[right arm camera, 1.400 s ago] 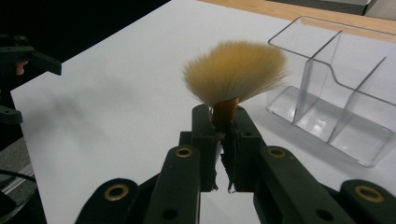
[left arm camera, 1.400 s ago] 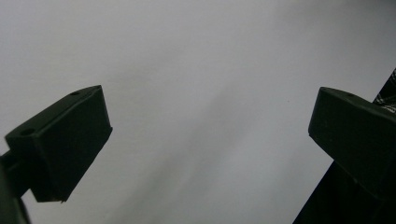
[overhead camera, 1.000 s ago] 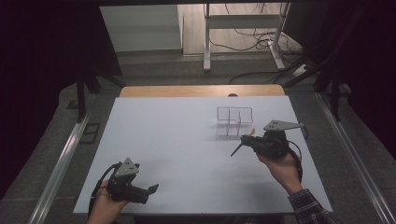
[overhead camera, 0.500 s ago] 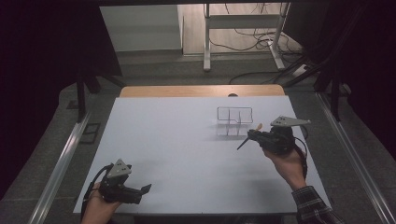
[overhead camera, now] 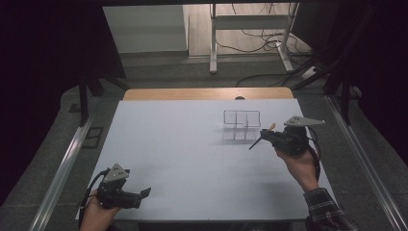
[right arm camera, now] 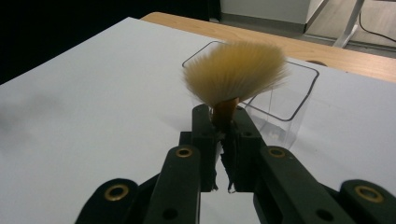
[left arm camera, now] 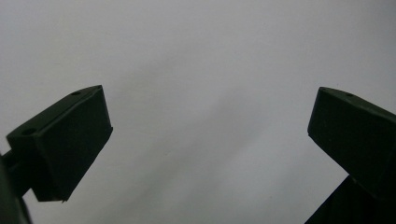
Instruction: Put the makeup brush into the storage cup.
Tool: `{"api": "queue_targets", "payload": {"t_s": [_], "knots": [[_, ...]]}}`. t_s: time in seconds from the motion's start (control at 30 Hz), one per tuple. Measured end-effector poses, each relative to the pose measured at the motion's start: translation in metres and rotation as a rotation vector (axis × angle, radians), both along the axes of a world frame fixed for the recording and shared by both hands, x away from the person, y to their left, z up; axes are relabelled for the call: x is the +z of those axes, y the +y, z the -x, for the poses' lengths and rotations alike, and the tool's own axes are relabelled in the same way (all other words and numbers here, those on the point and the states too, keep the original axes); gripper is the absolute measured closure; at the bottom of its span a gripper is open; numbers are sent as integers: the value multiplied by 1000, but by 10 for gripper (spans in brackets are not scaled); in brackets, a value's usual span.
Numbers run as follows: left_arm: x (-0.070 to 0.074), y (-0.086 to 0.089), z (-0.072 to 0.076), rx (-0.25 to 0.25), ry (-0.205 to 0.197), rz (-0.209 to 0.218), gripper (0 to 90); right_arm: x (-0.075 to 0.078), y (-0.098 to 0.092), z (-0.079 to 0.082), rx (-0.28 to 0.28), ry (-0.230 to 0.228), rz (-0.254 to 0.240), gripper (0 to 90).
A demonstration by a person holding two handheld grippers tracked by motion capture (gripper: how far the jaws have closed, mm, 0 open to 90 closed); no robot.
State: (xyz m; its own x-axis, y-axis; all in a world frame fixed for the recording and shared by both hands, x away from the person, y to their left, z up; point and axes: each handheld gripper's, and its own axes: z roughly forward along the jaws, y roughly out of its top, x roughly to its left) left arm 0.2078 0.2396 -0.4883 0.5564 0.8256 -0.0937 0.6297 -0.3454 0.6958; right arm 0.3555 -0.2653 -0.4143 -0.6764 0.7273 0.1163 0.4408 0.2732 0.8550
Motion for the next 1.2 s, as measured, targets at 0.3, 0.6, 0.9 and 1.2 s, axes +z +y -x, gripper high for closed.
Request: {"api": "queue_targets", "payload": {"t_s": [0.3,0.6,0.9,1.2], "knots": [[-3,9,-1,28,5,-17,6,2,-5,-7,-14,-5,-2,830],[-7,15,1,41,20,-40,7,4,-8,-13,-25,1,-5,830],[-10,19,1,39,35,-23,7,8,-9,-17,-31,0,-7,830],[-11,18,0,27,39,-23,7,13,-15,-23,-41,8,-36,830]]}}
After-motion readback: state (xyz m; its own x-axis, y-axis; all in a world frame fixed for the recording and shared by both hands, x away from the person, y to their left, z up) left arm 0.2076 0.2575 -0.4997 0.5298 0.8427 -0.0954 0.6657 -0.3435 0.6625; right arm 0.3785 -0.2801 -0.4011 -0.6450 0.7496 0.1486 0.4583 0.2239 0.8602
